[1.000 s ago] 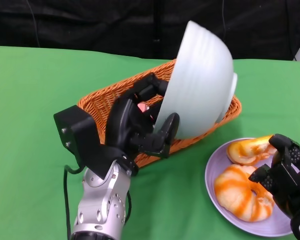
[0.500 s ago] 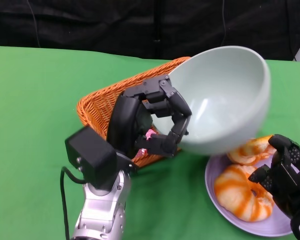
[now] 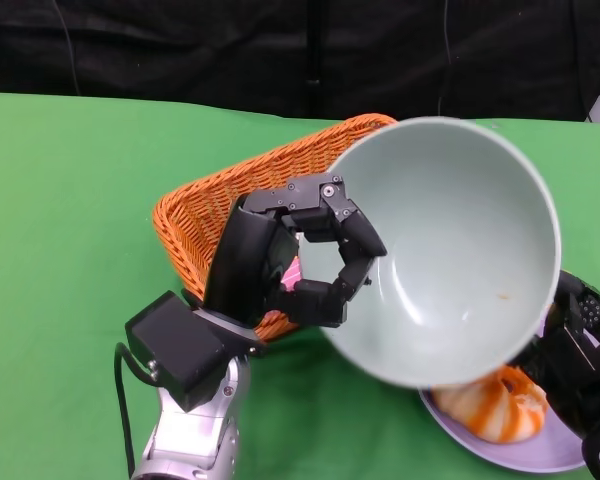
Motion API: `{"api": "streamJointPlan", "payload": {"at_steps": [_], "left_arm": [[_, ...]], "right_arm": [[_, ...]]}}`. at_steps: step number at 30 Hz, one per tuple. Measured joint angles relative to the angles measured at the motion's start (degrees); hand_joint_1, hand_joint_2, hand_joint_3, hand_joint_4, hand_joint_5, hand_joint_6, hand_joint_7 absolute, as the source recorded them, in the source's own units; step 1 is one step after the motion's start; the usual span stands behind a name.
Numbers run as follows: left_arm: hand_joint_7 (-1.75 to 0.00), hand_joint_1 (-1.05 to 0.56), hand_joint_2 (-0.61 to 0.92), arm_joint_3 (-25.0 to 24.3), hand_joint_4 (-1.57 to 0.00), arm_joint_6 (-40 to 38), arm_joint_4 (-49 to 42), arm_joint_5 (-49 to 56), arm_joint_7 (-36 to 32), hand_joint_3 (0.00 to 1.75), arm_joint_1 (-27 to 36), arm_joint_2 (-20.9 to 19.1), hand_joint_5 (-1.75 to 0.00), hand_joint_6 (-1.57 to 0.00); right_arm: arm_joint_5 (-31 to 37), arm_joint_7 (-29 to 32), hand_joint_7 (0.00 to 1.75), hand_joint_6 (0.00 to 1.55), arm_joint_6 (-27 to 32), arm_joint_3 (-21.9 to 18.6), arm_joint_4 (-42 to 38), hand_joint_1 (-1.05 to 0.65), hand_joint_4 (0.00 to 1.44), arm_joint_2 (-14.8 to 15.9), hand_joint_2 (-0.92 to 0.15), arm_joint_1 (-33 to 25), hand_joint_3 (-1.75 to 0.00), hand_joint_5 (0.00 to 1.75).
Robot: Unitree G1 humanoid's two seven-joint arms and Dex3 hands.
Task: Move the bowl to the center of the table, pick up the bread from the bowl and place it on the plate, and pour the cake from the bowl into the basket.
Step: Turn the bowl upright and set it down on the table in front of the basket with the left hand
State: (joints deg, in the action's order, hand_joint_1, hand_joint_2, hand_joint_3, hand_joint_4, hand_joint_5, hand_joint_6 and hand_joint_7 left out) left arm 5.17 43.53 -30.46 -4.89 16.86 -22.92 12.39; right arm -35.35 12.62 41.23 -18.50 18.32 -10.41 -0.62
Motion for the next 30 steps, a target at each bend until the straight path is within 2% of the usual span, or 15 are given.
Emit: {"api": "streamJointPlan", "payload": {"at_steps": [3,10,13,19,30], "left_arm": [[-1.07,-0.15,0.43,0.00,-1.05,0.14,-0.36,-0.01,0.00,1.33,-0.37,0.00,-1.39,-1.09],[-1.09,-0.14,0.50,0.48,-1.00,0.21,-0.43,-0.24,0.59,1.20,-0.72,-0.27,-1.42,-1.04],[-0.95,-0.13,0.64,1.48,-0.93,0.16,-0.39,-0.18,2.89,0.85,-0.73,-2.06,-1.38,-1.01],[-0.79,-0.16,0.83,2.60,-0.87,0.93,-0.69,1.88,5.91,0.41,-1.76,-6.72,-1.29,-0.99],[-0.77,-0.15,0.86,3.67,-0.86,2.55,-2.08,1.99,6.10,0.33,-3.39,-7.81,-1.30,-1.00]], "right_arm": [[0.00,0.01,1.65,0.67,0.00,-0.01,-0.02,-0.09,0.83,0.02,-0.85,0.00,-0.83,1.75],[-0.43,0.00,1.63,0.67,0.00,-0.59,-0.92,-0.09,0.81,0.03,-0.85,0.14,-0.83,1.75],[-0.44,0.02,1.64,0.67,0.01,-0.54,-0.92,-0.09,0.82,0.05,-0.85,0.14,-0.83,1.75],[-0.48,-0.05,1.64,0.67,0.01,-0.58,-0.92,-0.10,0.83,0.25,-0.86,0.14,-0.82,1.75],[-0.78,0.05,1.63,0.67,0.03,-0.58,-0.92,-0.10,0.83,0.25,-0.87,0.14,-0.81,1.75]]}}
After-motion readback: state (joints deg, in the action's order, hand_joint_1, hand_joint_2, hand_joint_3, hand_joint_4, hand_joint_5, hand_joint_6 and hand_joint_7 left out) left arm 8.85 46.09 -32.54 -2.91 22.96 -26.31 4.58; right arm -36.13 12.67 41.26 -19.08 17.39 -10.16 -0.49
